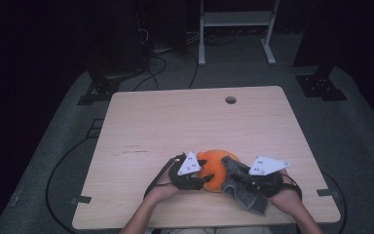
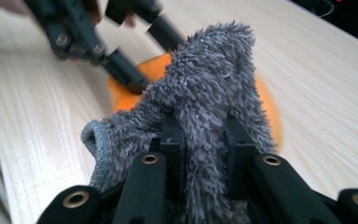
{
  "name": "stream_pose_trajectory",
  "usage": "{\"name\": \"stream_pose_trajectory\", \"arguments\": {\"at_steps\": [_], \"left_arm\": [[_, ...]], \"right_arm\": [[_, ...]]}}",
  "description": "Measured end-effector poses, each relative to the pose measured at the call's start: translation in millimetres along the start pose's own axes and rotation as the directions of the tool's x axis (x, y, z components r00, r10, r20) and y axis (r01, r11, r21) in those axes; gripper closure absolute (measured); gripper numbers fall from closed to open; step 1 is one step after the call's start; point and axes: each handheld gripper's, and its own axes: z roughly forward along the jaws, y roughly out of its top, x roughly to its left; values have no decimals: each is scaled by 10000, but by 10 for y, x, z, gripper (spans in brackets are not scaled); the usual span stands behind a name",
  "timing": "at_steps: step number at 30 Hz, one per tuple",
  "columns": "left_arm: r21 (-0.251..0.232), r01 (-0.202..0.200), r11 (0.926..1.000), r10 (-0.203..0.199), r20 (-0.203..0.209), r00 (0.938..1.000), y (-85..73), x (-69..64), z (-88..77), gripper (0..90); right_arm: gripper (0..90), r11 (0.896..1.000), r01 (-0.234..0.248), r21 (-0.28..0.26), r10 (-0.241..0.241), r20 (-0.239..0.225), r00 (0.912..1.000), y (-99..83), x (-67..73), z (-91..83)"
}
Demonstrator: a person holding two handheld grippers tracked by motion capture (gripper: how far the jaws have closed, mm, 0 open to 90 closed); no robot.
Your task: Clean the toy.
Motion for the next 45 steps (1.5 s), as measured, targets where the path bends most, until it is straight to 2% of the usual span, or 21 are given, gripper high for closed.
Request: {"name": "stream_pose_trajectory", "arguments": {"at_steps": [3,6,7,9,11,13,17,18,20,21,23,25,27,29,31,33,34,38,41,43,45], "left_arm": [[-86,232,9997,-231,98,9997,-19,27,-8,441],[-101,229,9997,-229,86,9997,-16,23,2,441],[-52,222,9997,-222,68,9997,-14,18,4,441],[-40,216,9998,-216,76,9997,-16,14,9,441],[-134,307,9994,-305,119,9995,-26,22,13,440],[-148,412,9990,-409,150,9990,-39,32,9,441],[-147,438,9989,-434,273,9987,-48,32,3,442],[-104,391,9992,-389,229,9990,-38,25,5,442],[-22,206,9998,-206,282,9994,-16,1,4,442],[-77,118,9999,-115,354,9993,-8,-14,2,442],[-74,71,9999,-67,493,9988,7,-41,4,442],[-76,95,9999,-90,670,9977,13,-52,7,442],[-9,41,10000,-40,749,9972,18,-51,-4,440],[-39,-457,9989,459,904,9948,54,-42,-57,413],[-450,-822,9956,863,978,9915,123,-50,-142,327],[-786,-362,9963,425,805,9959,180,-40,-170,255],[-728,-81,9973,131,681,9976,198,-26,-158,213],[-484,928,9945,-916,255,9955,217,32,-83,130],[-482,2042,9777,-2020,471,9783,215,82,-12,121],[-24,2369,9715,-2361,760,9688,197,93,68,120],[260,2681,9630,-2692,1327,9539,168,101,122,153]], "right_arm": [[731,9998,-155,139,154,16,9999,-43,-40,58],[732,9967,-467,662,418,737,9964,-160,-181,43],[733,9952,-739,646,685,821,9943,-195,-227,24],[732,9955,-846,426,802,969,9921,-187,-241,-43],[732,9968,-792,-67,795,589,9951,-106,-183,-78],[732,9984,-517,-245,522,179,9985,-35,-111,-46],[732,9994,-274,207,270,214,9994,-84,-97,60],[731,9987,-359,367,345,388,9987,-115,-131,58],[733,9941,-525,951,405,1247,9914,-183,-227,38],[733,9917,-923,895,809,1228,9891,-218,-287,7],[733,9891,-1429,343,1390,976,9855,-210,-328,-56],[733,9867,-1558,-455,1572,289,9871,-109,-313,-85],[733,9907,-1292,-416,1297,81,9915,0,-258,-14],[733,9939,-1098,-141,1099,89,9939,13,-226,66],[732,9945,-1042,71,1042,15,9946,-17,-215,92],[733,9950,-971,217,971,38,9953,-74,-204,67],[733,9951,-952,275,952,14,9955,-107,-182,54],[730,9985,-410,351,412,-75,9991,-185,-46,-15],[730,9994,-69,328,71,-51,10000,-191,13,-20],[729,9993,-25,374,29,-121,9999,-185,19,-18],[729,9992,-19,407,26,-186,9998,-198,19,-25]]}}
